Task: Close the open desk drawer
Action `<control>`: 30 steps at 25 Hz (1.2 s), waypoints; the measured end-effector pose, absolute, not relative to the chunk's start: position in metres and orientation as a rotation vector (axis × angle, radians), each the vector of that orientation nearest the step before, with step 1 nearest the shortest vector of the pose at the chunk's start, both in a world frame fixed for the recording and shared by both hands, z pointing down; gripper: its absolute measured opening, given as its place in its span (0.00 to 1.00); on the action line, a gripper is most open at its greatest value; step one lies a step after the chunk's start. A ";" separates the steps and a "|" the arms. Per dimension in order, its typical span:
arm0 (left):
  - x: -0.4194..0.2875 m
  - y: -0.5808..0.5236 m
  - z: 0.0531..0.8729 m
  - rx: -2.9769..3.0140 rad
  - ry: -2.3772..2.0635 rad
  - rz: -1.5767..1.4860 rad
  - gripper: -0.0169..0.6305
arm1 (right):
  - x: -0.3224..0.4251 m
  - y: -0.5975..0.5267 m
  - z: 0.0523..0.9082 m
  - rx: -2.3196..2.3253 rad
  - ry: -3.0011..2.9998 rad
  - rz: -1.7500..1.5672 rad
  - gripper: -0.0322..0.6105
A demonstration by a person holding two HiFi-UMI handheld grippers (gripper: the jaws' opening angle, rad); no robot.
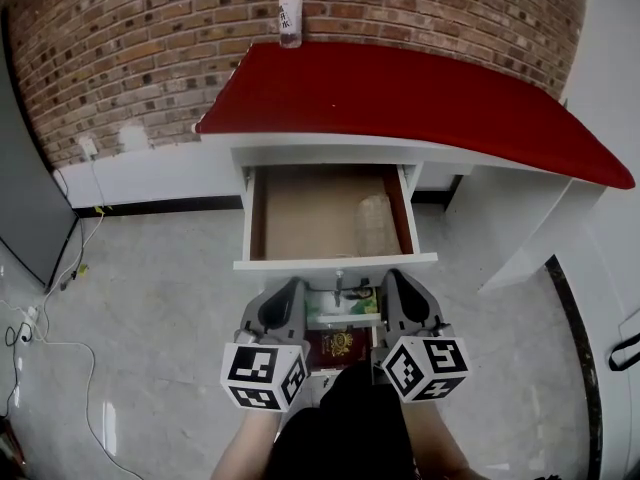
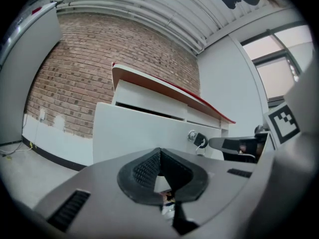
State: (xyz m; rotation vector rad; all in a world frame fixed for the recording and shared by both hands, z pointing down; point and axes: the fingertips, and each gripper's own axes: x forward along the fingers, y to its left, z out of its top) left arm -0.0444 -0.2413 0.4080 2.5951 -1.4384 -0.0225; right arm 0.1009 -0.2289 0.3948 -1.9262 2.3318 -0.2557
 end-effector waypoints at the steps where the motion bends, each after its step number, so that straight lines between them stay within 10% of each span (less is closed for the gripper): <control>1: -0.044 -0.244 0.404 2.592 -1.434 -0.040 0.04 | 0.101 -0.232 0.389 -1.926 2.332 -0.244 0.07; 30: -0.045 -0.285 0.376 2.627 -1.525 0.004 0.04 | 0.098 -0.279 0.361 -1.883 2.363 -0.248 0.07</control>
